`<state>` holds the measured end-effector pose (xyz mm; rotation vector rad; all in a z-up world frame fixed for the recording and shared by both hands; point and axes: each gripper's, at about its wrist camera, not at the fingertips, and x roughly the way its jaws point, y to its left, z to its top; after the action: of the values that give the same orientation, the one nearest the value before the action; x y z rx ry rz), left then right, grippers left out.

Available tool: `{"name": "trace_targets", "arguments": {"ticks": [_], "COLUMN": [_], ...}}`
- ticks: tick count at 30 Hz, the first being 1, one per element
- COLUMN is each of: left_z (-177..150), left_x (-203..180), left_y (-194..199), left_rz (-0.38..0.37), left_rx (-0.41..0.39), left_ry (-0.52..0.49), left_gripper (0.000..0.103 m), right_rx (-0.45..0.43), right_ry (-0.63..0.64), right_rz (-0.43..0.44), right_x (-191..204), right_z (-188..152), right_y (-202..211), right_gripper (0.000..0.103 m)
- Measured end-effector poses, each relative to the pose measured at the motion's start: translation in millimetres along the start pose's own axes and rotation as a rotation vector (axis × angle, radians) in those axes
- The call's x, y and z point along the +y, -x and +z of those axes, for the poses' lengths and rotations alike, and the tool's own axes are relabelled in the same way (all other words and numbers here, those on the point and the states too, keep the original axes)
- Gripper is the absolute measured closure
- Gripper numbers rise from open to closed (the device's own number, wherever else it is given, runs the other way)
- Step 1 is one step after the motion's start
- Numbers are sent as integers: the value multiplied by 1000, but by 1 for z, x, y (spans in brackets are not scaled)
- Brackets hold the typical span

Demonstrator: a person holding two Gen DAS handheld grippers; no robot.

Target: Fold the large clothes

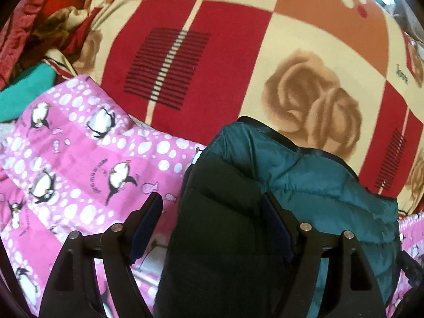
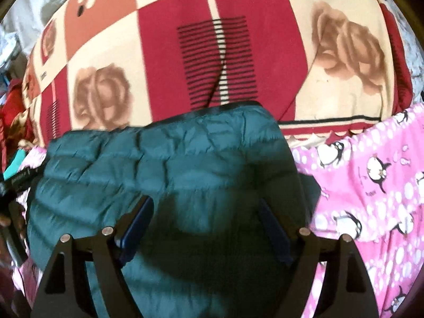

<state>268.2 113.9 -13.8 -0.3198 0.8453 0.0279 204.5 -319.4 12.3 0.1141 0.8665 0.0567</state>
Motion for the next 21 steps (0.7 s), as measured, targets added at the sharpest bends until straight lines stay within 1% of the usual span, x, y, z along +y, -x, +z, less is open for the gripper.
{"name": "trace_targets", "arguments": {"ticks": [6, 10, 15, 18, 21], "left_z": [-12, -25, -38, -46, -54], "left_x": [-5, -1, 1, 2, 2], "left_y": [37, 55, 60, 63, 67], "left_rz": [-17, -17, -20, -16, -14], "left_rx": [-19, -27, -6, 7, 11], "left_ry": [-43, -75, -81, -92, -103], "left_gripper": [49, 49, 49, 49, 49], "right_rx": [-2, 7, 35, 44, 34], "right_ry": [9, -22, -8, -27, -55], "right_rz": [-9, -42, -63, -51, -30], "right_x": [7, 6, 7, 5, 4], "right_z": [-25, -32, -38, -37, -40], "right_y": [16, 8, -10, -6, 6], "right_gripper": [18, 18, 15, 15, 15]}}
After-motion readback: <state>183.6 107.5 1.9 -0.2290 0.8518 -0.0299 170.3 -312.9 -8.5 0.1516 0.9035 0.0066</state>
